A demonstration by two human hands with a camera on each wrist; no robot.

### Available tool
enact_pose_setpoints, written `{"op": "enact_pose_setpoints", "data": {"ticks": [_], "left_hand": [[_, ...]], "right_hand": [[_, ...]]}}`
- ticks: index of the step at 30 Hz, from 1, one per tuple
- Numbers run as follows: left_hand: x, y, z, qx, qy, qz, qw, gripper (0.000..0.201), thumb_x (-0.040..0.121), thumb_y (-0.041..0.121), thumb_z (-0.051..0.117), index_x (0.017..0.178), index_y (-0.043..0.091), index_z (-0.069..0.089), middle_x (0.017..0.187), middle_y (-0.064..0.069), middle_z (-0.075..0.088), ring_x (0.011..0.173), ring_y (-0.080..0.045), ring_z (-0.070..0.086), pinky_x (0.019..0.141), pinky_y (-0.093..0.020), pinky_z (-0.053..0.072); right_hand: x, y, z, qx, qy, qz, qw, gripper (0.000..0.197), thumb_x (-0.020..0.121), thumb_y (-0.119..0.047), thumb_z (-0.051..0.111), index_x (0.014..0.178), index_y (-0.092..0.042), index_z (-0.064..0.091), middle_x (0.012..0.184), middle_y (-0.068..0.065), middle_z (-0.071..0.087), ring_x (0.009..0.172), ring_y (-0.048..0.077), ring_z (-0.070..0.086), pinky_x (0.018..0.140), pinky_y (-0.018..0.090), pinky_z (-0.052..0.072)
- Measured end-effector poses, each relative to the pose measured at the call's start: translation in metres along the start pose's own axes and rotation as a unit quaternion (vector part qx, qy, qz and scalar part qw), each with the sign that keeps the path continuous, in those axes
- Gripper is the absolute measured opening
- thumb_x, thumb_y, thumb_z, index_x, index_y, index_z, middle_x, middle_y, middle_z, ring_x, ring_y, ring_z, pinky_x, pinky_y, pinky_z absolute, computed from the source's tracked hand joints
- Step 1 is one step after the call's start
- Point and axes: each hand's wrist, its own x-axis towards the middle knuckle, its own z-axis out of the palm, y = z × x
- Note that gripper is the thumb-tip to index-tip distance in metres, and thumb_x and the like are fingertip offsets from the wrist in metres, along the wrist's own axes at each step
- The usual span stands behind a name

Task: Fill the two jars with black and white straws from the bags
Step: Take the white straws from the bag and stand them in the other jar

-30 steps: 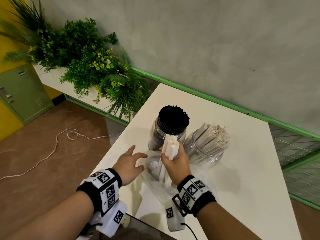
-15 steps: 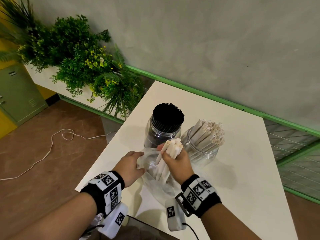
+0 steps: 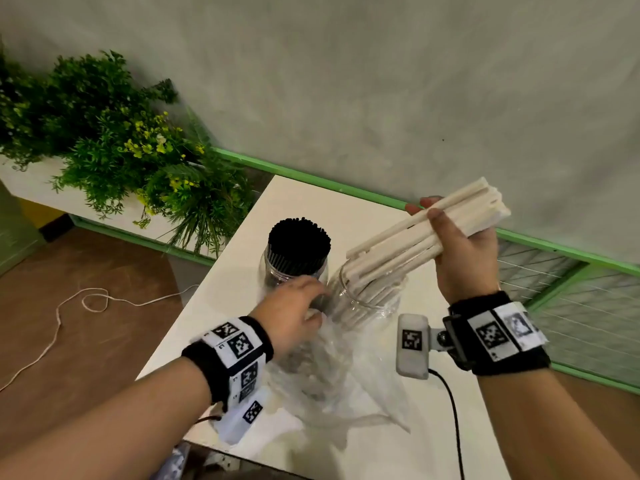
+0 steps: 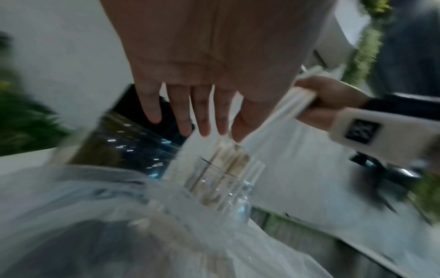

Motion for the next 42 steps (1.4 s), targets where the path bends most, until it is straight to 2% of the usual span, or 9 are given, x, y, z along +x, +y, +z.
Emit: {"op": "enact_pose_setpoints", "data": {"ticks": [4, 12, 16, 21, 26, 30, 33, 37, 42], "left_hand": [[0.033, 0.022, 0.024, 0.130, -0.084, 0.076, 0.985, 0.053, 0.085, 0.023, 0.053, 0.136, 0.017, 0.043, 0.140, -0.005, 0.042, 0.129, -0.024, 0.041, 0.106, -0.036, 0.037], [0.049, 0.018, 0.029, 0.273, -0.090, 0.089, 0.954, 0.054, 0.090, 0.025, 0.049, 0.142, 0.028, 0.033, 0.148, 0.002, 0.032, 0.131, -0.022, 0.038, 0.106, -0.044, 0.030], [0.045, 0.014, 0.028, 0.278, -0.093, 0.092, 0.952, 0.059, 0.086, 0.019, 0.049, 0.142, 0.025, 0.031, 0.147, 0.002, 0.031, 0.132, -0.022, 0.037, 0.105, -0.047, 0.032], [0.042, 0.011, 0.033, 0.249, -0.108, 0.082, 0.959, 0.065, 0.083, 0.014, 0.050, 0.143, 0.022, 0.027, 0.148, 0.000, 0.023, 0.137, -0.020, 0.024, 0.109, -0.046, 0.028], [0.046, 0.005, 0.031, 0.161, -0.139, 0.066, 0.975, 0.059, 0.087, 0.015, 0.049, 0.143, 0.019, 0.031, 0.149, 0.000, 0.023, 0.129, -0.024, 0.041, 0.104, -0.042, 0.040], [0.051, 0.003, 0.030, 0.012, -0.122, 0.013, 0.992, 0.055, 0.085, 0.016, 0.053, 0.138, 0.014, 0.040, 0.144, -0.003, 0.034, 0.126, -0.022, 0.045, 0.106, -0.032, 0.037], [0.053, 0.008, 0.026, -0.076, -0.081, -0.057, 0.992, 0.060, 0.084, 0.020, 0.059, 0.139, 0.015, 0.035, 0.141, -0.007, 0.037, 0.125, -0.022, 0.044, 0.103, -0.025, 0.034], [0.064, 0.019, 0.028, -0.128, -0.058, -0.110, 0.984, 0.081, 0.083, 0.030, 0.066, 0.146, 0.009, 0.019, 0.149, -0.011, 0.032, 0.136, -0.024, 0.033, 0.107, -0.027, 0.027], [0.091, 0.023, 0.036, -0.219, -0.103, -0.146, 0.959, 0.113, 0.069, 0.056, 0.073, 0.150, 0.012, 0.007, 0.152, 0.001, 0.028, 0.138, -0.015, 0.031, 0.110, -0.027, 0.030]], "right_hand": [[0.011, 0.019, -0.001, -0.007, 0.013, 0.039, 0.999, 0.012, 0.090, 0.001, 0.057, 0.091, -0.007, 0.067, 0.096, 0.011, 0.070, 0.100, 0.032, 0.068, 0.087, 0.048, 0.052], [0.017, 0.031, -0.001, -0.082, 0.030, 0.033, 0.996, 0.018, 0.090, 0.002, 0.058, 0.105, 0.011, 0.059, 0.096, 0.012, 0.068, 0.094, 0.029, 0.070, 0.086, 0.040, 0.056], [0.017, 0.039, 0.003, -0.114, 0.053, 0.028, 0.992, 0.018, 0.089, 0.001, 0.058, 0.106, 0.007, 0.059, 0.097, 0.009, 0.070, 0.091, 0.024, 0.070, 0.081, 0.039, 0.056], [0.014, 0.057, 0.010, -0.168, 0.056, 0.051, 0.983, 0.019, 0.087, -0.005, 0.061, 0.105, -0.001, 0.063, 0.097, 0.000, 0.072, 0.088, 0.012, 0.069, 0.080, 0.034, 0.056], [0.004, 0.080, 0.000, -0.263, -0.049, 0.114, 0.957, 0.025, 0.079, -0.025, 0.077, 0.096, -0.009, 0.068, 0.090, 0.002, 0.073, 0.085, 0.017, 0.070, 0.081, 0.047, 0.056], [-0.002, 0.085, -0.025, -0.385, -0.119, 0.029, 0.915, 0.079, 0.056, -0.066, 0.078, 0.119, -0.022, 0.058, 0.120, 0.000, 0.057, 0.115, 0.023, 0.053, 0.099, 0.044, 0.044], [-0.013, 0.085, -0.048, -0.431, -0.145, 0.019, 0.891, 0.103, 0.057, -0.064, 0.076, 0.142, -0.023, 0.035, 0.141, -0.006, 0.036, 0.129, 0.012, 0.031, 0.106, 0.028, 0.021], [-0.023, 0.105, -0.074, -0.430, -0.156, 0.124, 0.881, 0.127, 0.047, -0.087, 0.063, 0.149, -0.026, 0.019, 0.150, -0.002, 0.027, 0.140, 0.016, 0.022, 0.114, 0.040, 0.024], [-0.022, 0.122, -0.075, -0.408, -0.185, 0.191, 0.873, 0.127, 0.041, -0.086, 0.068, 0.146, -0.030, 0.023, 0.147, -0.004, 0.032, 0.137, 0.015, 0.029, 0.112, 0.043, 0.029]]}}
